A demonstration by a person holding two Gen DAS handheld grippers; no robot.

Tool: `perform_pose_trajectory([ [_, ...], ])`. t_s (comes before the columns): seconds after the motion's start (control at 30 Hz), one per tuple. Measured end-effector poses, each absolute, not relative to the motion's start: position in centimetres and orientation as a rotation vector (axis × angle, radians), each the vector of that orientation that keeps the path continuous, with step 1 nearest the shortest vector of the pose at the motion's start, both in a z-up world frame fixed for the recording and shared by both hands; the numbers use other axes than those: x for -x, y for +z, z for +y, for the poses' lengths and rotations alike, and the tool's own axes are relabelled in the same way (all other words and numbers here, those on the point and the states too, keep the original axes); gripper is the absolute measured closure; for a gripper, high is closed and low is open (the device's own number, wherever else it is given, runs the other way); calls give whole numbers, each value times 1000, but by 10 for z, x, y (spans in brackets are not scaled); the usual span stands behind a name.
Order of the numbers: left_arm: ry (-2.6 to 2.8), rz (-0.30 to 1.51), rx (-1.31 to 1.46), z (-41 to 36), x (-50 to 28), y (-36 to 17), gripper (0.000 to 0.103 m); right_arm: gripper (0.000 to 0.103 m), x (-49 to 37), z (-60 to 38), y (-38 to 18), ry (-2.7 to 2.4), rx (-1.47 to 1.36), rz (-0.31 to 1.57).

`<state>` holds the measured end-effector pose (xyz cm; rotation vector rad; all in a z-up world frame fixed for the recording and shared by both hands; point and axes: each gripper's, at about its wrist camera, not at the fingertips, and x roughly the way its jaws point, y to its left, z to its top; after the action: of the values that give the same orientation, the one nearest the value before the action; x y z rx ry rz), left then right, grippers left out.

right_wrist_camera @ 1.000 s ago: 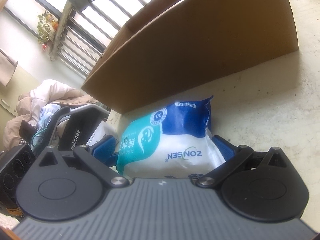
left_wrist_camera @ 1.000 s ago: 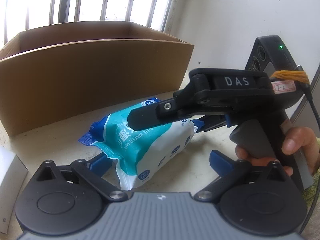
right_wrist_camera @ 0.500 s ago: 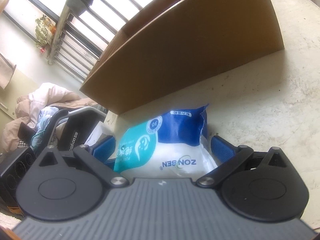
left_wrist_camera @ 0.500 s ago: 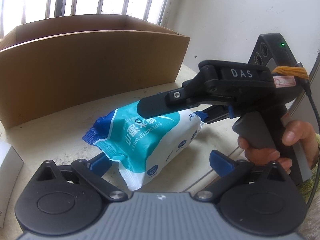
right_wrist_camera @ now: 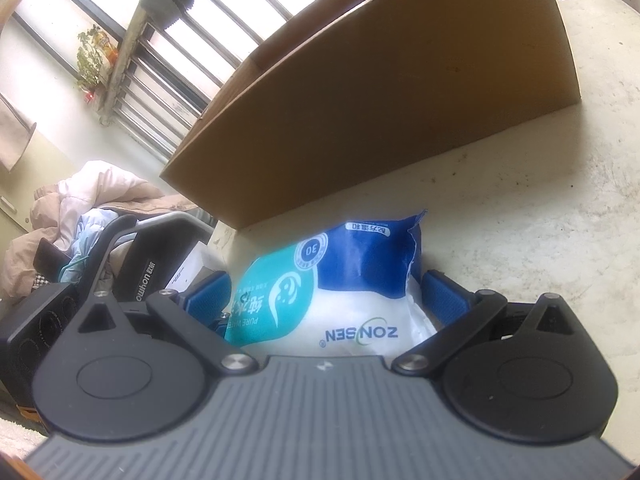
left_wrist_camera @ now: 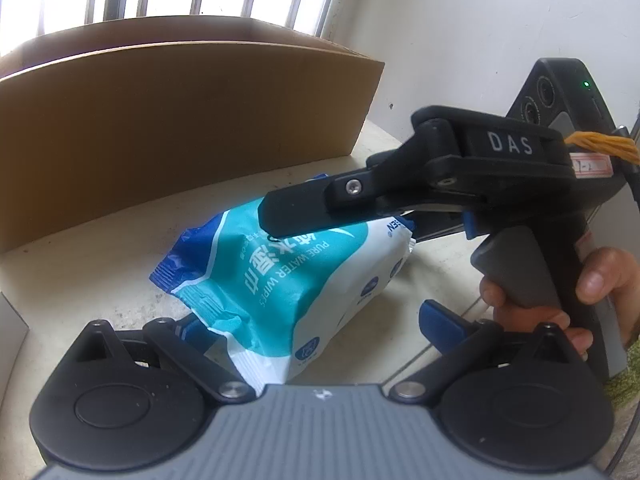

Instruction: Organize objects

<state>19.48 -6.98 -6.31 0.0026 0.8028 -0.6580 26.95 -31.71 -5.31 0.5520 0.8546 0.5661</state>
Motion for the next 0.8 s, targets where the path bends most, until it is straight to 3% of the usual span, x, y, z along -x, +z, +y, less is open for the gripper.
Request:
perform_pose_trajectory([
  [0.8, -671, 774, 32, -65, -202, -77, 0, 1, -266, -322, -59, 577, -611, 816],
])
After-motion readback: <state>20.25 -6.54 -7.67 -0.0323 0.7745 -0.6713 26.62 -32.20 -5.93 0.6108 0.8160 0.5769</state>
